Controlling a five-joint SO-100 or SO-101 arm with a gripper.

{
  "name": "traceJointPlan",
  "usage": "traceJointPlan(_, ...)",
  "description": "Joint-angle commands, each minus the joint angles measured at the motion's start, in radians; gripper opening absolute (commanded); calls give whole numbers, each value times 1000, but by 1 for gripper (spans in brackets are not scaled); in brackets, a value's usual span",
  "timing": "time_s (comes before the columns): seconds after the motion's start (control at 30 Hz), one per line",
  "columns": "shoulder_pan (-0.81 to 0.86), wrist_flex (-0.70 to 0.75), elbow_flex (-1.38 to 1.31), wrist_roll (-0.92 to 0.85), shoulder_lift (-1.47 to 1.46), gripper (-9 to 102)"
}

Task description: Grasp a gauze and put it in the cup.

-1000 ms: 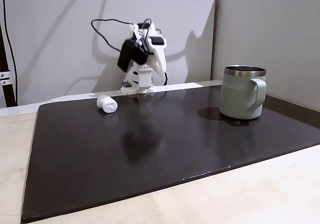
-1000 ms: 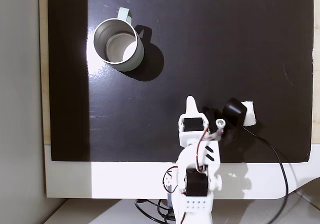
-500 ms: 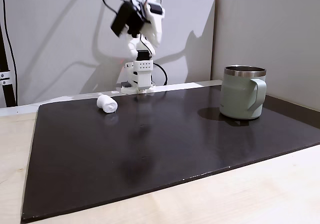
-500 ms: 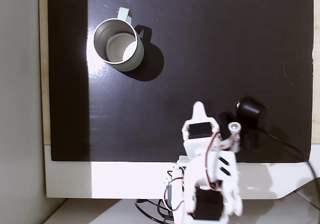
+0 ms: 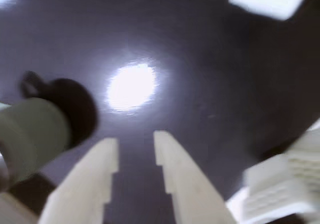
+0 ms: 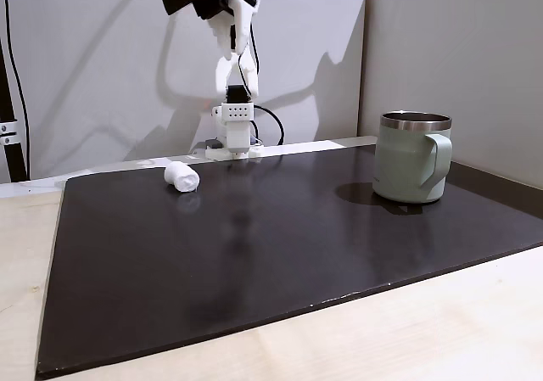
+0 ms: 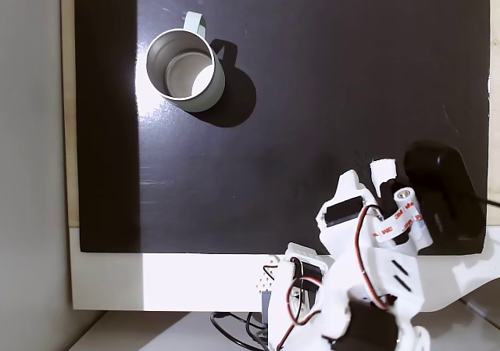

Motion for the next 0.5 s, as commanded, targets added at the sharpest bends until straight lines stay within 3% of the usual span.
traceJointPlan(0.0,58,18,-48,-146,-52,13)
traceJointPlan(0.23,212,40,-5,-555,-158,20)
traceJointPlan(0.47,296,48,-55,-707,-339,22)
